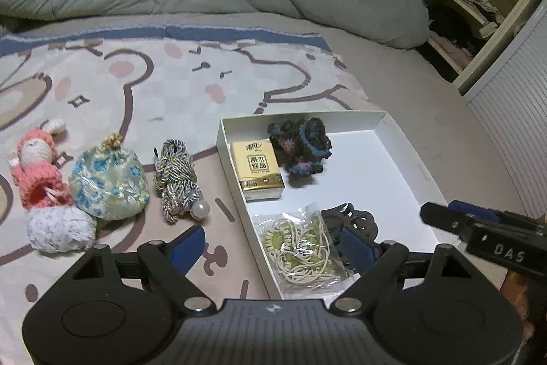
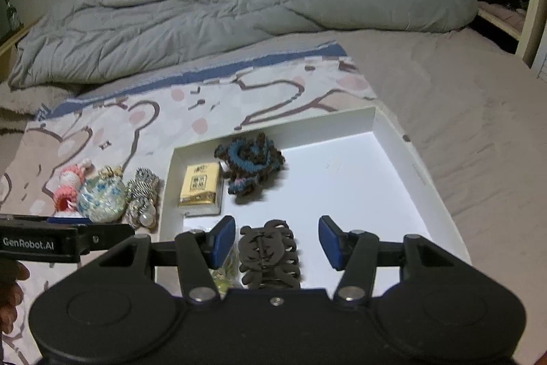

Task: Organize objects
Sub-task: 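Open both tools and release the bag and hair clip in the box, then withdraw both tools from the box toward the remaining items on the sheet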

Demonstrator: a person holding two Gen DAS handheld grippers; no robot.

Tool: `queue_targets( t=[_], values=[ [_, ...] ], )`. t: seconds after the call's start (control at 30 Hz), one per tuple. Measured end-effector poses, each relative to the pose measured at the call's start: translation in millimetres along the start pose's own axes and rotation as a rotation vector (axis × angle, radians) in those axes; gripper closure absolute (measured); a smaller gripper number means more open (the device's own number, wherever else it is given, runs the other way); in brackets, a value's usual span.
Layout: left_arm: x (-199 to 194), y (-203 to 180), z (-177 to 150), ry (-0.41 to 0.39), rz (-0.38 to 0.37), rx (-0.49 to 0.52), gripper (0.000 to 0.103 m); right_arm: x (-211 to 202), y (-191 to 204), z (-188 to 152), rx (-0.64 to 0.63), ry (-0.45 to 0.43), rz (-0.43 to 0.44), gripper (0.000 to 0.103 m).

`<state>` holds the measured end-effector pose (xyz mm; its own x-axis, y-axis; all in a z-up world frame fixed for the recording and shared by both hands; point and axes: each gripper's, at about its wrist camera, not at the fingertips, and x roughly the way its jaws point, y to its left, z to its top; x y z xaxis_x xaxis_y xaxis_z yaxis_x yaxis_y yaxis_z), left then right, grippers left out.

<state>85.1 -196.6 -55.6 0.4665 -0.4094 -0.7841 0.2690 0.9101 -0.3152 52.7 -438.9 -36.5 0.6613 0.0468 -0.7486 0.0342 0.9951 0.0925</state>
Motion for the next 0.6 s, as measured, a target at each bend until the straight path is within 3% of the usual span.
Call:
queue_targets(
  t=[0.23, 0.6],
  values=[
    [-31, -4, -1, -0.051, 0.006, 0.049, 0.015, -31, 2, -1, 0.018, -0.061, -0.017, 0.044],
    [-69, -2, -4, -0.125, 0.026, 0.132, 0.0, -65, 0, -11, 0.041, -0.132, -0.069, 0.03]
  ],
)
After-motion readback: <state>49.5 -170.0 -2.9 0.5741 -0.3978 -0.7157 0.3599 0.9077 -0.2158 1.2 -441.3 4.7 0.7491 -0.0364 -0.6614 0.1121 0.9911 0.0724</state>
